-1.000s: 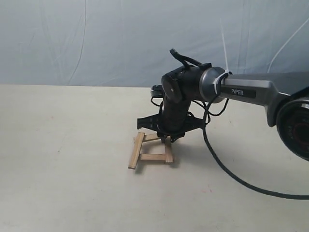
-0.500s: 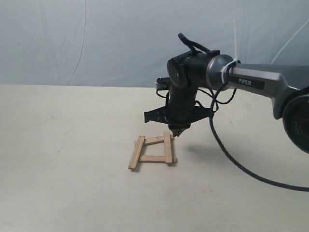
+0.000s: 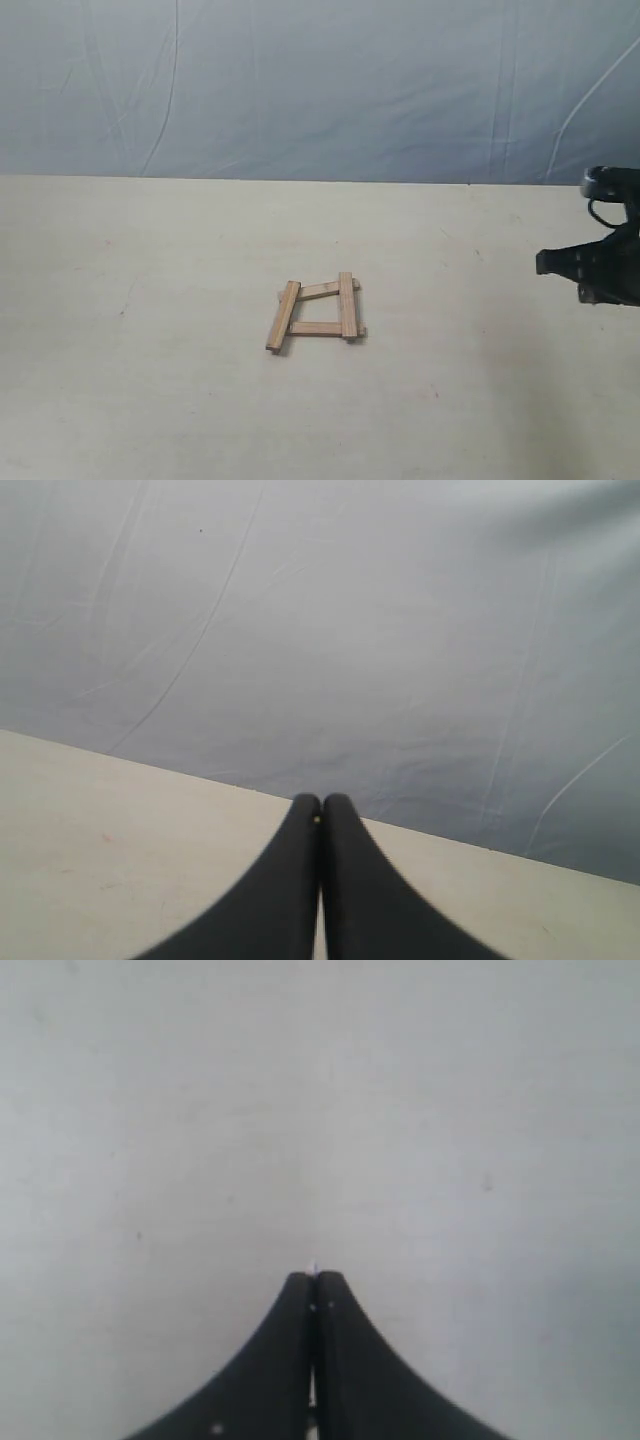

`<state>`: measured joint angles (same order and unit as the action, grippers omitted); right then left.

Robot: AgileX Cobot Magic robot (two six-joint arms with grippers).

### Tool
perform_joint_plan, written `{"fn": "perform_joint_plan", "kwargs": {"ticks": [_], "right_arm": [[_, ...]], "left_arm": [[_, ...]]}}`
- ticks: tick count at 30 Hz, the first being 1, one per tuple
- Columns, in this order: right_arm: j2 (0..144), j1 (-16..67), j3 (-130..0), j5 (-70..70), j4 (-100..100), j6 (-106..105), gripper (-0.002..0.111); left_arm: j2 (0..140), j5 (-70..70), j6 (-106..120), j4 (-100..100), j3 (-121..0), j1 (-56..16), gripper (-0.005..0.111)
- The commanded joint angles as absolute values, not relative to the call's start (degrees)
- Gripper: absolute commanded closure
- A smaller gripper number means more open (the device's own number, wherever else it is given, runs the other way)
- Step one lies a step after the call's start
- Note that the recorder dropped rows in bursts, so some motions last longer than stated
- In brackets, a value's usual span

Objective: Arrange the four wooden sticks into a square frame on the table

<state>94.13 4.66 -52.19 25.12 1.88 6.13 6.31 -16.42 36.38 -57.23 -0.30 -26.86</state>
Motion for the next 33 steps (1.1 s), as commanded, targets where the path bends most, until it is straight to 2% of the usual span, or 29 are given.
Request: {"fn": "perform_joint_plan", "kwargs": {"ticks": [1, 3, 13, 19, 33], "right_arm": [[77.38, 4.06, -38.80, 10.10, -3.14, 5.54, 0.109], [63.98, 4.06, -30.65, 4.58, -4.02, 5.54, 0.109], [22.50, 4.06, -7.91, 0.67, -3.96, 5.95, 0.109], [13.44, 4.06, -5.50, 1.17, -3.24, 5.95, 0.109], [12.95, 4.06, -5.50, 1.17, -3.24, 5.95, 0.109]], "left_arm": [[6.03, -16.32, 36.57, -57.52, 0.00, -26.88, 0.107], [6.03, -16.32, 36.57, -57.52, 0.00, -26.88, 0.107], [6.03, -16.32, 36.57, -57.52, 0.00, -26.88, 0.107], [6.03, -16.32, 36.57, -57.52, 0.00, -26.88, 0.107], [6.03, -16.32, 36.57, -57.52, 0.00, -26.88, 0.107]]}}
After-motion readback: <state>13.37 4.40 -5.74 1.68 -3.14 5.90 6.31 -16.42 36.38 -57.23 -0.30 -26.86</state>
